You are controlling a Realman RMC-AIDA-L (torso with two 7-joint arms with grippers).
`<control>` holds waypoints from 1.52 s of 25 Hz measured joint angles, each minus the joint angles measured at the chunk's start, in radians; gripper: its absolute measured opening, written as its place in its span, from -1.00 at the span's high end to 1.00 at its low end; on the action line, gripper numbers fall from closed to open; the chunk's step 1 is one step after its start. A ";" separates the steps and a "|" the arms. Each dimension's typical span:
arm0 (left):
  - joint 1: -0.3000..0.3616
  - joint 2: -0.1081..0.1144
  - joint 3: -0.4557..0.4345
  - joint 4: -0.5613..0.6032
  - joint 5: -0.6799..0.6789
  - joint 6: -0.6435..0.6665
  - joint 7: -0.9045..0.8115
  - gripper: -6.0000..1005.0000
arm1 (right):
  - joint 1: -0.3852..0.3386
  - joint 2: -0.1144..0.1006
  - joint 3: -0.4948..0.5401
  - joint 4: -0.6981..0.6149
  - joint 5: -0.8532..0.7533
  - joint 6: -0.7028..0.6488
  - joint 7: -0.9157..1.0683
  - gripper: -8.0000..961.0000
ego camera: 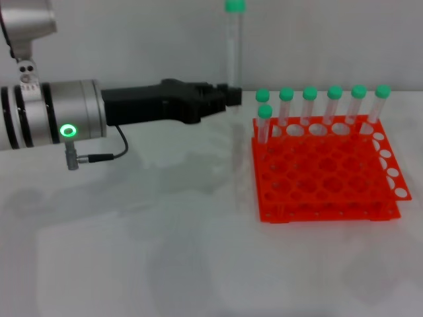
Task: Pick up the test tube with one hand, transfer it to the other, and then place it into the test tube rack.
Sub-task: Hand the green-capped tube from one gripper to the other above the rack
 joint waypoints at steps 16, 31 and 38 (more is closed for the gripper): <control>-0.017 -0.003 0.245 0.078 0.070 -0.034 0.132 0.60 | 0.236 -0.089 -0.044 -0.043 -0.469 -0.138 0.653 -0.57; -0.016 -0.006 0.458 0.128 0.073 -0.181 0.157 0.60 | 0.269 -0.041 -0.089 -0.028 -0.478 -0.100 0.724 -0.56; -0.011 -0.006 0.473 0.153 0.066 -0.196 0.151 0.60 | 0.264 -0.034 -0.089 -0.026 -0.488 -0.078 0.721 -0.55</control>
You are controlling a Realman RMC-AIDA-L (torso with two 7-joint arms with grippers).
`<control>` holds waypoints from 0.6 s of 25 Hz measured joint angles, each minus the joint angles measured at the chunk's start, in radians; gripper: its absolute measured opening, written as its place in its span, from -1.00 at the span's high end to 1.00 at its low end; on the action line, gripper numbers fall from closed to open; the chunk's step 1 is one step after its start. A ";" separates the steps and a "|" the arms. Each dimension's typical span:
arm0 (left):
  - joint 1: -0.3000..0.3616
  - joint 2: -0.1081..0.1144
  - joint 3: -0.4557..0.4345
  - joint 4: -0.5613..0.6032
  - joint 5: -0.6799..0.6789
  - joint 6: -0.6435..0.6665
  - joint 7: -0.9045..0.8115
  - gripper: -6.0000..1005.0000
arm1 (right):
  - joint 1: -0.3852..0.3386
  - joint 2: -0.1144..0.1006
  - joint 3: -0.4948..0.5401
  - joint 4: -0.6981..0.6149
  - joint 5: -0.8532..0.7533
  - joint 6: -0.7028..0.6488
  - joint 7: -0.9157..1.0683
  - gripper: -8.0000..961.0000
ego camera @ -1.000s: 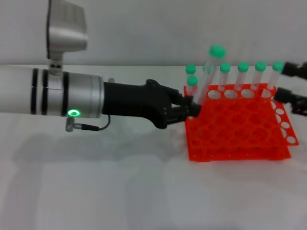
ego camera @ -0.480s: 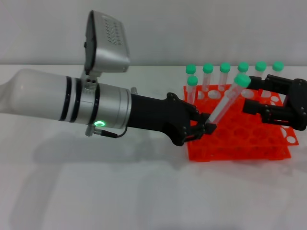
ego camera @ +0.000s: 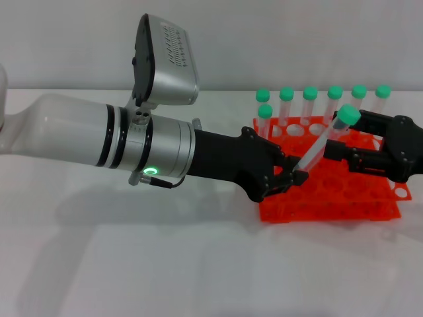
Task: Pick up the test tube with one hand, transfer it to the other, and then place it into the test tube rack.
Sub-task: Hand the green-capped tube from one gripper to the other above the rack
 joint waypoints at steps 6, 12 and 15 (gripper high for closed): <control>0.000 -0.002 0.001 0.000 -0.003 0.000 -0.005 0.60 | -0.008 0.017 0.000 -0.001 -0.005 0.035 -0.017 -0.55; -0.001 -0.002 0.004 -0.001 -0.004 0.000 -0.015 0.60 | -0.008 0.024 -0.003 -0.006 -0.024 0.038 -0.022 -0.47; 0.001 -0.003 0.005 -0.005 -0.005 -0.001 -0.015 0.60 | -0.009 0.028 -0.002 -0.005 -0.024 0.038 -0.026 -0.25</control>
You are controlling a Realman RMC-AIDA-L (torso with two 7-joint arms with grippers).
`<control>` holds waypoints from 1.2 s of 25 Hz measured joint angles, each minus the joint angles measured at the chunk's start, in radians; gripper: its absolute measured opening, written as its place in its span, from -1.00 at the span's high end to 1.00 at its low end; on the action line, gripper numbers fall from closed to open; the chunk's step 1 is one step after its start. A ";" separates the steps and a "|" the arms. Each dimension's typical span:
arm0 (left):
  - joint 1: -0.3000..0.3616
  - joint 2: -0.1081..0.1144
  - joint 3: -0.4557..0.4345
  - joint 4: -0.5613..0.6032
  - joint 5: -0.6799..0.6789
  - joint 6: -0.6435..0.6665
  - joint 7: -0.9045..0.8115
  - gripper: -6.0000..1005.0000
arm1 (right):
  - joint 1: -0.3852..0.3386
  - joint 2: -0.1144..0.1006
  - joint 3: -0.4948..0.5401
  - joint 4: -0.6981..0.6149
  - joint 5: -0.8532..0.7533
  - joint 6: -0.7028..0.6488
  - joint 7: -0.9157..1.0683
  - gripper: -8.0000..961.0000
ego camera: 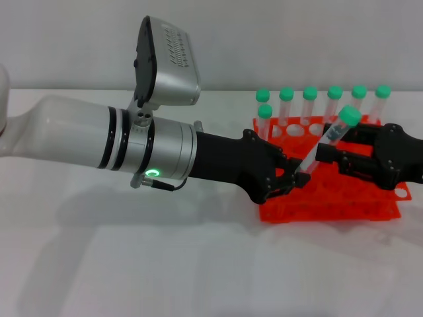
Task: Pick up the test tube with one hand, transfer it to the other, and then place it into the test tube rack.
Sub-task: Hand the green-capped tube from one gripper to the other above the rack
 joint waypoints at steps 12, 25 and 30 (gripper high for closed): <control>-0.008 0.000 0.000 -0.007 0.007 -0.010 -0.009 0.60 | 0.002 0.024 -0.010 -0.008 -0.001 -0.001 -0.006 0.20; -0.011 0.000 0.002 -0.007 0.017 -0.016 -0.014 0.60 | 0.005 0.019 -0.022 -0.024 -0.003 0.028 -0.044 0.50; -0.015 0.001 0.002 -0.007 0.020 -0.025 -0.015 0.60 | -0.008 0.010 -0.022 -0.054 -0.004 0.018 -0.060 0.30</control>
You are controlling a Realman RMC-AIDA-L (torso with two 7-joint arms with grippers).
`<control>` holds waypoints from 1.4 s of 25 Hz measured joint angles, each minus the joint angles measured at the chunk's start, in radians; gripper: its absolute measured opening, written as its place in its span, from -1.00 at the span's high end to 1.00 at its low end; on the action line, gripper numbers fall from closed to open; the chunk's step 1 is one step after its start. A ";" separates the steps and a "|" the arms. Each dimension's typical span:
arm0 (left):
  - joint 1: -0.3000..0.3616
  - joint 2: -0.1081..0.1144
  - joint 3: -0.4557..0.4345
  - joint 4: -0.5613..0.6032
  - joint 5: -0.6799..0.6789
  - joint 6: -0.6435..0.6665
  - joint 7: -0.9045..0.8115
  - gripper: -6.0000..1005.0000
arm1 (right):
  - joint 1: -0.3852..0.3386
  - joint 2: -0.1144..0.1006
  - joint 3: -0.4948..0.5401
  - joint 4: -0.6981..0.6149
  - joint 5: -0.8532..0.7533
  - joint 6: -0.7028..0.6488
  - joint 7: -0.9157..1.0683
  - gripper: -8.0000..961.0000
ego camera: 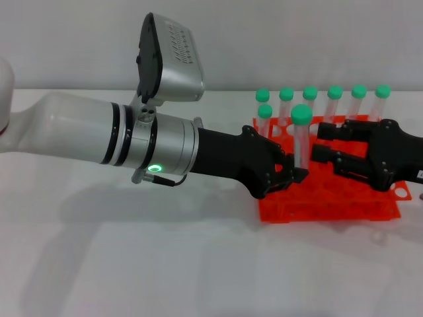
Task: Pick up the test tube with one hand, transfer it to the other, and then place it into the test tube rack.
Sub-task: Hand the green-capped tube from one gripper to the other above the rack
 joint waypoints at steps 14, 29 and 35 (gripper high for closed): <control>-0.036 -0.001 0.024 -0.012 0.029 -0.030 -0.037 0.61 | 0.030 0.010 -0.077 -0.019 0.000 0.055 0.006 -0.43; -0.035 -0.001 0.037 -0.012 0.030 -0.040 -0.049 0.61 | 0.035 0.007 -0.070 -0.019 0.005 0.088 -0.002 -0.60; -0.035 -0.001 0.037 -0.012 0.030 -0.043 -0.049 0.61 | 0.030 0.010 -0.070 -0.019 0.007 0.088 -0.010 0.08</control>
